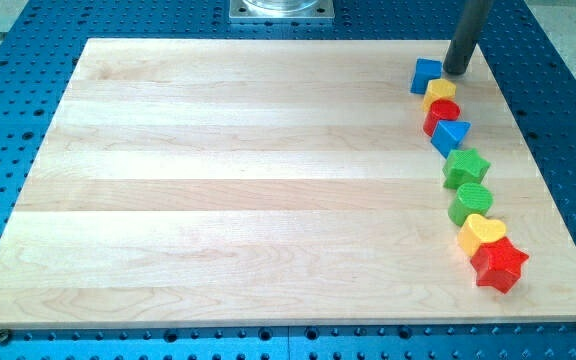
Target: Separate the blue cube from group of blocks
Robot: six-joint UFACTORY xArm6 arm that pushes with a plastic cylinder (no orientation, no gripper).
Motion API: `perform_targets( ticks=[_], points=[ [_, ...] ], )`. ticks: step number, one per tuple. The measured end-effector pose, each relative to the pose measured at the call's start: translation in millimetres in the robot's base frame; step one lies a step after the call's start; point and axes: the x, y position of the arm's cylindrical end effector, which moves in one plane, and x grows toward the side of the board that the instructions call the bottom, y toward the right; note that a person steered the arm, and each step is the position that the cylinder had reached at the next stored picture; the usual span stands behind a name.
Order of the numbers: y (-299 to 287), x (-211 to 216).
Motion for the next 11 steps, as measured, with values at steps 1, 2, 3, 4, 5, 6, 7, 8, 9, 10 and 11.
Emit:
perform_targets(
  ticks=[1,2,3,4,5,6,7,8,9,10,11],
  points=[
    [-0.6,0.0],
    [-3.0,-0.2],
    [3.9,-9.6],
    [-1.8,-10.7],
    [17.7,16.1],
    [21.6,37.0],
    [19.5,37.9],
    [12.3,39.0],
    [-29.5,41.5],
    [-75.3,37.1],
    [-143.8,33.9]
  ],
)
